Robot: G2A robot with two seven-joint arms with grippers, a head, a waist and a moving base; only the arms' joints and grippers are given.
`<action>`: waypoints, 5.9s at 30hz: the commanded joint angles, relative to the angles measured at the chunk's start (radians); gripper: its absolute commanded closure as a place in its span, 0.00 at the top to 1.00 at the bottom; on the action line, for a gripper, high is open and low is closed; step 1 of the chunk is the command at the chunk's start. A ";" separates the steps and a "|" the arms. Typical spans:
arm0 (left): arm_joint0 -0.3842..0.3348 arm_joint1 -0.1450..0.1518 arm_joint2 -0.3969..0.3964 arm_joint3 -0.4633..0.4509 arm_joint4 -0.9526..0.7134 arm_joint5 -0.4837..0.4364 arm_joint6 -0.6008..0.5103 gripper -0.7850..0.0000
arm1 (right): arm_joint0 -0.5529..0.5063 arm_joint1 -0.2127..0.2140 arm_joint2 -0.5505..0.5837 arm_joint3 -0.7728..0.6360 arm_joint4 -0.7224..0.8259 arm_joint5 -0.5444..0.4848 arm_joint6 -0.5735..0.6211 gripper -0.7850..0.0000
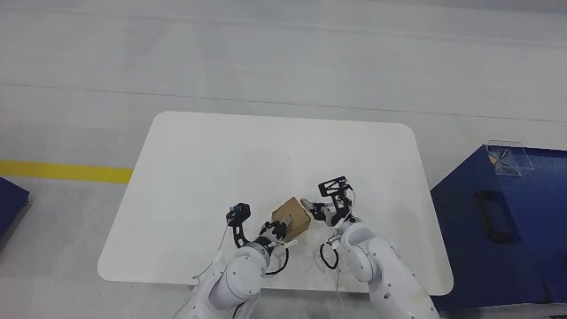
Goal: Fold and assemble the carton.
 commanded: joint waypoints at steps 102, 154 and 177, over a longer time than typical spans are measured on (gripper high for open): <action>-0.205 0.049 -0.132 0.284 -0.148 -0.444 -0.446 1.00 | 0.054 0.017 0.171 0.023 0.141 -0.126 -0.029 1.00; -0.069 0.026 0.169 0.125 0.798 -0.277 0.170 0.00 | 0.054 0.017 0.171 0.023 0.141 -0.126 -0.029 1.00; 0.110 0.035 0.055 -0.023 0.608 -0.458 0.607 0.00 | 0.054 0.017 0.171 0.023 0.141 -0.126 -0.029 1.00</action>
